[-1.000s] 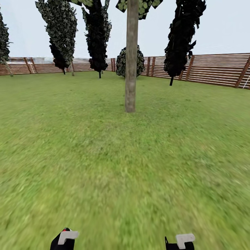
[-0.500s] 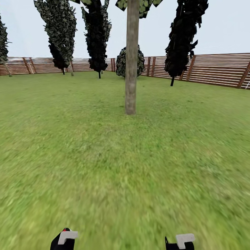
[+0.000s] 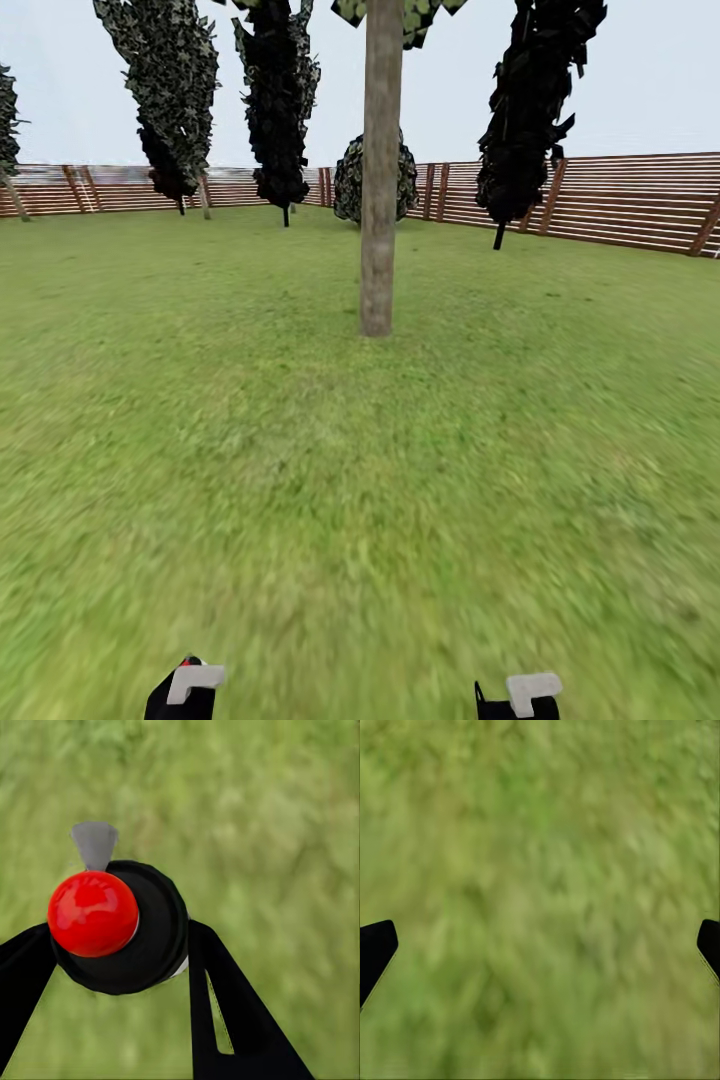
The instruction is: In the garden, pick up the pesticide atomizer on the floor and spray pesticide onto both trees until each tree trunk is fully covered.
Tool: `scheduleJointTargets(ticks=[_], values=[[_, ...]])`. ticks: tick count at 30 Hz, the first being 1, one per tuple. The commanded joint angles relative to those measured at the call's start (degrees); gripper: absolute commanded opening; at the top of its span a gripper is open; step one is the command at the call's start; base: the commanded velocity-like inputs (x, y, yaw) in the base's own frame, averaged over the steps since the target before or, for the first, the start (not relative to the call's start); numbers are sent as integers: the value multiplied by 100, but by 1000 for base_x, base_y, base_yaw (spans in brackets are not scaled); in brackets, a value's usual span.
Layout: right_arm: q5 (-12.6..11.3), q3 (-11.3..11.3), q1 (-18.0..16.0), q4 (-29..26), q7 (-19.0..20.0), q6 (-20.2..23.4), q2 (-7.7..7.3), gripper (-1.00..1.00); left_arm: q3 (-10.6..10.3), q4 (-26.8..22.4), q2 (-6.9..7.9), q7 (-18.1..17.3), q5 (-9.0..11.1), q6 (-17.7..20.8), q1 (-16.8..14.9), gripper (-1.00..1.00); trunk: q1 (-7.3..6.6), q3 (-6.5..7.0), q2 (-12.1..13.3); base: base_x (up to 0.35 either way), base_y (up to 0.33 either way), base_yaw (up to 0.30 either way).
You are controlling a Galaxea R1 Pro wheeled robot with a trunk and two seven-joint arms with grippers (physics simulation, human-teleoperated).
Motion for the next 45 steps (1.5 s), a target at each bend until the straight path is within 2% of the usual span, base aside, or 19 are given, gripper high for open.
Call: scheduleJointTargets(ticks=[1, 45], values=[[0, 0, 0, 0, 0, 0, 0, 100, 2, -2, 0, -2, 0, 1, 0, -100, 0, 0, 0, 339, 0, 0], [0, 3, 0, 0, 0, 0, 0, 100, 1, 0, 0, -2, 0, -6, 0, -100, 0, 0, 0, 339, 0, 0]])
